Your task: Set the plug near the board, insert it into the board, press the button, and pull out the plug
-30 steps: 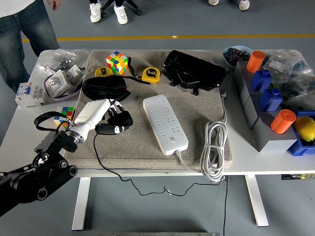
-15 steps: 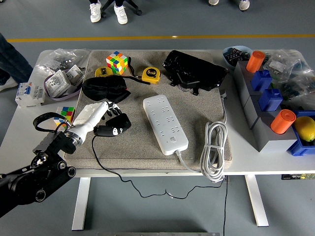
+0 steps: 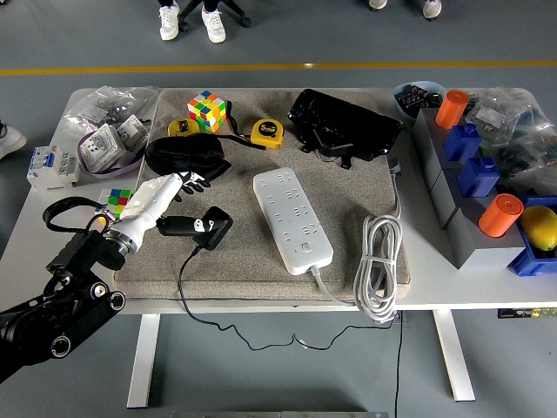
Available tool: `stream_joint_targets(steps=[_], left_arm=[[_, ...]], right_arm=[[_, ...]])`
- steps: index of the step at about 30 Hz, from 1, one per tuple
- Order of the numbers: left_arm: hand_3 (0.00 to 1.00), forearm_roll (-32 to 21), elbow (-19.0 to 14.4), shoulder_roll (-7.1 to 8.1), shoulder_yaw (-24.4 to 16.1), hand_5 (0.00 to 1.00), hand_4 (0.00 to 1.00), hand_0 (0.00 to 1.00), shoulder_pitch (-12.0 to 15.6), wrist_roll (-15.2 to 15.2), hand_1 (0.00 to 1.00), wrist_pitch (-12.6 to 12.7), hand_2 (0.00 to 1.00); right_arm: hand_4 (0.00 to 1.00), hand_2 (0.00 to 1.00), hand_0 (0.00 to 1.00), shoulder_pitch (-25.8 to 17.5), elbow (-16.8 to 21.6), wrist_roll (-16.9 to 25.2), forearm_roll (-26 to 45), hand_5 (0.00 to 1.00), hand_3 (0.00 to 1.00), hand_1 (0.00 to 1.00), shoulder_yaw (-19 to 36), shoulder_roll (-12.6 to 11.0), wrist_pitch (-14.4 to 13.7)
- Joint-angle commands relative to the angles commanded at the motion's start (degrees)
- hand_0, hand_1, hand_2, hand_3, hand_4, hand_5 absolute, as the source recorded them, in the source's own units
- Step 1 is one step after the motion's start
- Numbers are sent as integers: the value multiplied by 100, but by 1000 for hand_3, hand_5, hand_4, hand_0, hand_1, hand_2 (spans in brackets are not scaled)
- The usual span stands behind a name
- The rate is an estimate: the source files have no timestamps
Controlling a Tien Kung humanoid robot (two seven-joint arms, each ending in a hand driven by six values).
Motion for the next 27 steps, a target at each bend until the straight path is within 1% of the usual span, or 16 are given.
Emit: stream_joint_targets(steps=[4,5,7,9,10,11,14,18,23,27], left_arm=[[717,-521,-26,-31,-389,576,998,541,146,-445,672,113,721],[726,-711,-6,-50,-489,515,998,630,183,-567,725,161,760],[726,-1206,54,-88,-667,515,998,630,245,-825,725,242,760],[726,-1559,118,-119,-811,515,998,630,282,-980,725,315,760],[729,-1710,151,-136,-894,497,998,668,300,-1040,737,341,772],[729,-1884,189,-162,-1016,497,998,668,327,-1086,737,357,772],[729,-2121,262,-216,-1319,497,998,668,391,-1180,737,363,772],[723,-2292,350,-269,-1697,501,995,670,447,-1176,733,349,764],[720,-2255,396,-306,-1901,507,988,669,510,-1142,724,331,754],[720,-2293,436,-380,-2055,507,988,669,555,-1129,724,308,754]], right_arm=[[998,652,656,5,-10,1,3,555,571,677,-19,-4,-1],[998,650,656,6,-17,0,10,556,570,677,-22,-1,-1],[998,650,656,12,-29,1,25,556,570,677,-28,6,-2],[998,650,656,21,-41,1,43,556,570,677,-43,10,-1],[998,649,656,26,-46,1,53,557,570,677,-52,11,-2],[998,649,656,33,-54,2,70,557,570,677,-67,11,-1],[998,649,656,49,-82,3,122,557,570,677,-118,12,-2],[998,649,656,61,-121,-2,198,557,569,677,-199,8,-3],[998,649,656,62,-136,-6,224,557,569,677,-202,4,-8],[998,649,656,71,-140,-26,204,557,569,677,-166,20,-16]])
